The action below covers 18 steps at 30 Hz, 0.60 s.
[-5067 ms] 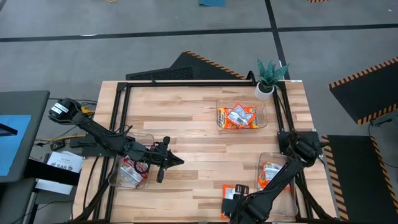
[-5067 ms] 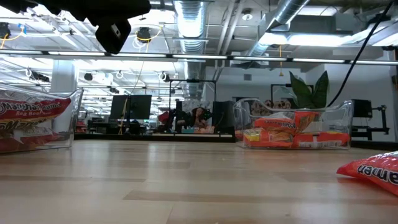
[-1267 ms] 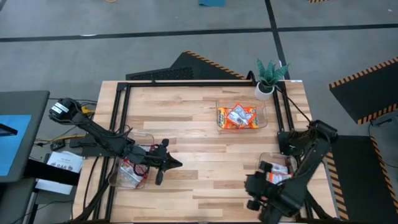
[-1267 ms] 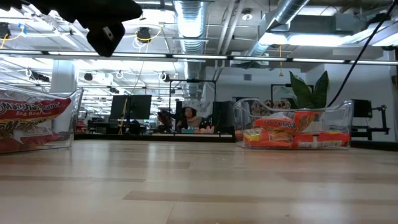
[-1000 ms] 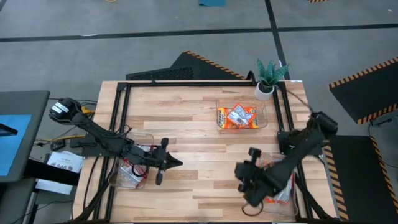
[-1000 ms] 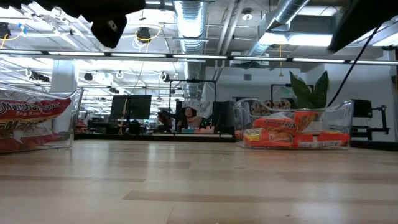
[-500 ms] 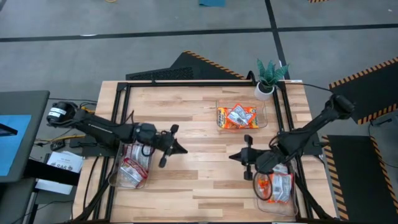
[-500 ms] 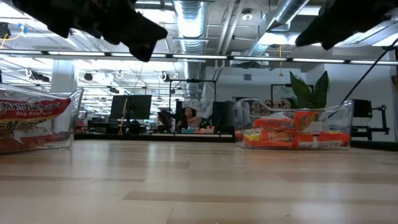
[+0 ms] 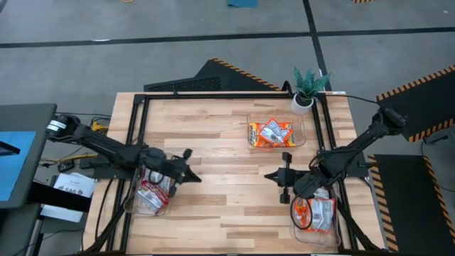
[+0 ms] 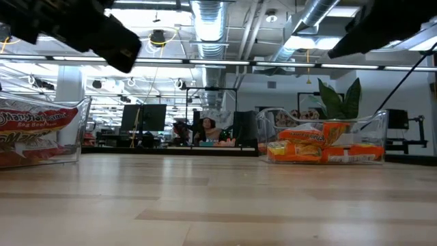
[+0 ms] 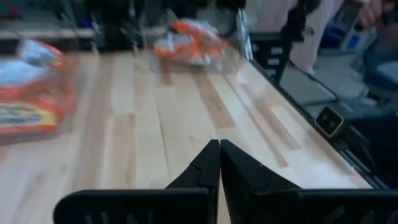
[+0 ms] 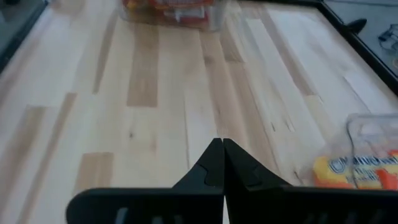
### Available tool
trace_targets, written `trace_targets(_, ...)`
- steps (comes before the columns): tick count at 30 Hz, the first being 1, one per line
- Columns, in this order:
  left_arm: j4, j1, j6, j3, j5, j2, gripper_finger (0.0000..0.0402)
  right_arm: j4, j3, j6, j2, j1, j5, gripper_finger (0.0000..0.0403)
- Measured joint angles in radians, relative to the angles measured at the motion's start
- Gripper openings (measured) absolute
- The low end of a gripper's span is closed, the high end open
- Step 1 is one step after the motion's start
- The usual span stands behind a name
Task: Sort Maruchan noodles
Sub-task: Return to Home Position
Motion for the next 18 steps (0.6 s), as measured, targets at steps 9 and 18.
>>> trace_targets(9, 0.171, 0.017, -0.004, -0.269, -0.019, -0.334, 0.0000, -0.022, 0.000, 0.068, -0.008, 0.016, -0.005, 0.0013)
trace_targets(18, 0.126, 0.043, 0.009, -0.348, 0.060, -0.526, 0.0000, -0.062, 0.000, 0.122, -0.029, 0.022, -0.039, 0.0013)
